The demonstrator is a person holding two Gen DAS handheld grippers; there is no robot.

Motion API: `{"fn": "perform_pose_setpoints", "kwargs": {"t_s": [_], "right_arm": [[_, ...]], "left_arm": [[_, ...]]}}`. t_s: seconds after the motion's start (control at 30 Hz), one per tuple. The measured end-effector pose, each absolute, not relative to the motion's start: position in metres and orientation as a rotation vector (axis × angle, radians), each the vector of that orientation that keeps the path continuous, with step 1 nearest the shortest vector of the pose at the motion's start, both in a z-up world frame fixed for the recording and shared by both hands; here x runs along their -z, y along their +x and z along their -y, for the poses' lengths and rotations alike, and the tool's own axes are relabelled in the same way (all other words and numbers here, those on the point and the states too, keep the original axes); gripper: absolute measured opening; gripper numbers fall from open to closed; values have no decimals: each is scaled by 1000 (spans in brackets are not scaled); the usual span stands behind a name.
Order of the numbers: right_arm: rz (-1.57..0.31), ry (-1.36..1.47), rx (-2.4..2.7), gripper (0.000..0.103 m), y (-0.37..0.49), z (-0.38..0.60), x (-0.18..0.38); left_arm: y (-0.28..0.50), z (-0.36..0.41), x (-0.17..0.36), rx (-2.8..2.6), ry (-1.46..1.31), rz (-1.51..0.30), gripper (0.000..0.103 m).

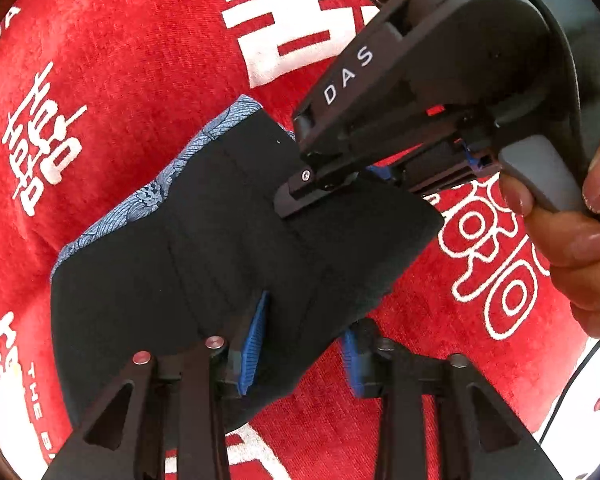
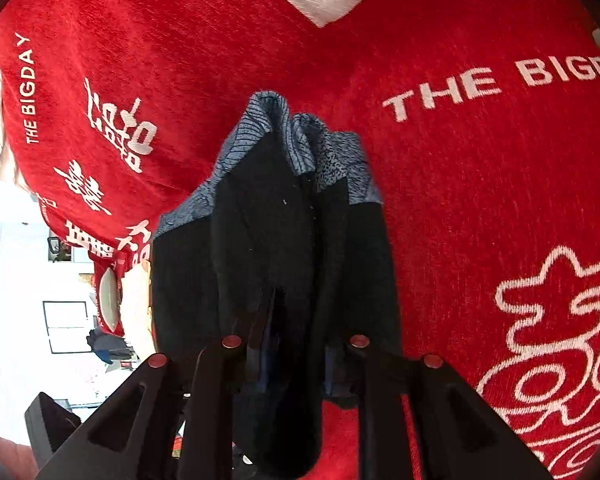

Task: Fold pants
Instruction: 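Lay the folded trousers on the bedspread and open both tools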

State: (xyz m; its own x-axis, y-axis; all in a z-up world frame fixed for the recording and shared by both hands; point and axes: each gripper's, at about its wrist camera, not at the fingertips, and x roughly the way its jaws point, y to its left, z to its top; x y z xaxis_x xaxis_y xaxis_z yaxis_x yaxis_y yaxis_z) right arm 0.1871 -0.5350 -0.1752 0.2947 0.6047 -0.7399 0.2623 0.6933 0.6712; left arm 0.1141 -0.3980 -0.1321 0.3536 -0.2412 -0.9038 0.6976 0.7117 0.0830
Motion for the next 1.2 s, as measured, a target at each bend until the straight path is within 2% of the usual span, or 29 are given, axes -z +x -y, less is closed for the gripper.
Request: {"fn": "perform_pose_setpoints", "kwargs": {"t_s": [0.1,0.13,0.17,0.2,0.23,0.53,0.77,0.9,1.0,1.07,1.13,1.2], "right_arm": [[-1295,799,-246,25,187,535,171],[-1301,784,-240,29,186,538,168],[-1313,765,-227,30,186,538,164],[-1319,752,-217,31,184,538,161],[-1327,732,-199,32,183,539,158],[-1367,585,18,33,151,546,128],[-1287,500,57,32,130,513,100],[-1333,486,41,32,129,493,114],[-1368,480,75,32,127,488,128],[-1374,508,86,32,125,490,133],[-1386,534,92,32,124,492,139],[-1396,515,93,32,124,491,144]], "left_arm": [[111,399,128,647,532,-1053,45],[109,398,126,651,542,-1057,46],[109,397,123,652,548,-1065,49],[109,395,121,647,549,-1073,60],[110,389,115,640,532,-1077,63],[143,329,78,514,409,-1103,64],[180,268,97,349,350,-1186,64],[186,245,122,319,263,-1299,64],[184,237,134,308,244,-1308,81],[185,233,142,318,218,-1326,82],[187,229,150,316,191,-1339,90],[188,222,158,320,140,-1359,92]]}}
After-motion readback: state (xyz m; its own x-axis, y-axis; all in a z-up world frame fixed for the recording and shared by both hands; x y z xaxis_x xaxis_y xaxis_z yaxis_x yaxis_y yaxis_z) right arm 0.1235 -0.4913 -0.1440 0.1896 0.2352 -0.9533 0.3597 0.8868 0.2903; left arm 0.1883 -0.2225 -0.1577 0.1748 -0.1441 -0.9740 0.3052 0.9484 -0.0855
